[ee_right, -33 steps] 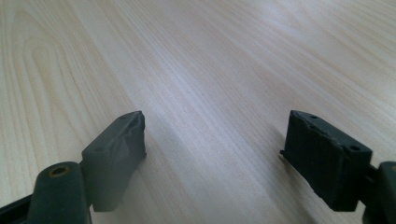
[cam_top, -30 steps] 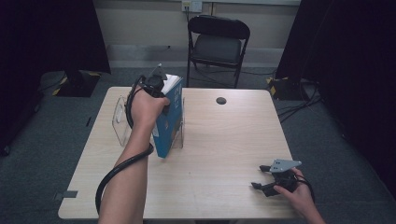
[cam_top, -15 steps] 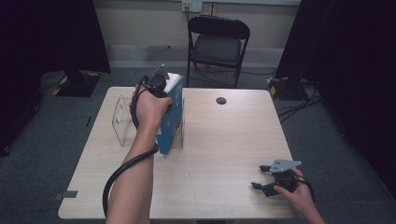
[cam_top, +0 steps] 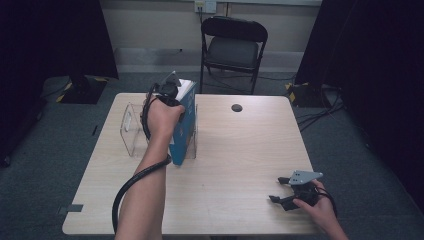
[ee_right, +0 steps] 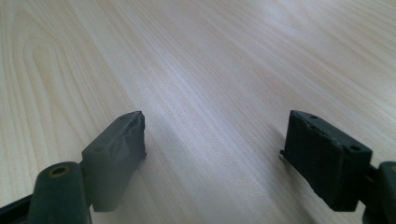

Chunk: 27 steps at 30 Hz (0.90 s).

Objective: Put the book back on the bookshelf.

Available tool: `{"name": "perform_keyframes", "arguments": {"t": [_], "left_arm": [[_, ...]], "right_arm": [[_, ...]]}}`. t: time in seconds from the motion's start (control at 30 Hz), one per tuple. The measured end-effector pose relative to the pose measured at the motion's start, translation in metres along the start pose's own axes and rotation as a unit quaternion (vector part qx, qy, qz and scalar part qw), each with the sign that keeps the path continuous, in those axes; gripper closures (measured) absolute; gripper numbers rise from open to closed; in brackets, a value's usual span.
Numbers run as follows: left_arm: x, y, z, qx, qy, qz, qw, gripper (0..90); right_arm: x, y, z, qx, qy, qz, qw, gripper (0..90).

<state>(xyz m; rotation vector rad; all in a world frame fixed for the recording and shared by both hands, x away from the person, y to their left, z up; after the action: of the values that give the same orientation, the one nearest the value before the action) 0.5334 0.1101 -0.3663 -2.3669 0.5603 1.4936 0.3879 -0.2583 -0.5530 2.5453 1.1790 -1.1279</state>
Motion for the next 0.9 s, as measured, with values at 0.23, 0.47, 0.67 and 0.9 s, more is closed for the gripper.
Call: {"name": "perform_keyframes", "arguments": {"t": [0.23, 0.47, 0.67, 0.9], "left_arm": [[0.001, -0.001, -0.001, -0.007, 0.005, -0.006, 0.9999, 61.8], [0.003, 0.002, 0.0, -0.002, 0.008, -0.012, 0.9999, 61.4], [0.001, 0.005, 0.001, 0.013, 0.015, -0.011, 0.9997, 59.8], [-0.01, 0.005, 0.004, 0.025, 0.034, 0.001, 0.9991, 56.1]], "right_arm": [[0.0, 0.0, 0.0, 0.001, 0.0, 0.0, 1.0, 19.7], [0.0, 0.0, 0.0, 0.0, 0.0, 0.0, 1.0, 19.7], [0.0, 0.0, 0.0, 0.0, 0.0, 0.0, 1.0, 19.7], [0.0, 0.0, 0.0, 0.001, 0.0, 0.0, 1.0, 19.7]]}}
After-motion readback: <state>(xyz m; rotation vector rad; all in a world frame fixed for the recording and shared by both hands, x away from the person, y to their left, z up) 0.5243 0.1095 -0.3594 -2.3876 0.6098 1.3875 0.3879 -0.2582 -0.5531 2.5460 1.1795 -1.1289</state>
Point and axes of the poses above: each handheld gripper's, and its own axes: x roughly forward along the jaws, z roughly out of its underside, y roughly to its right, the point moved 8 cm from there along x, roughly forward along the jaws, and after that the axes turned 15 degrees about x, right-handed, at the moved point
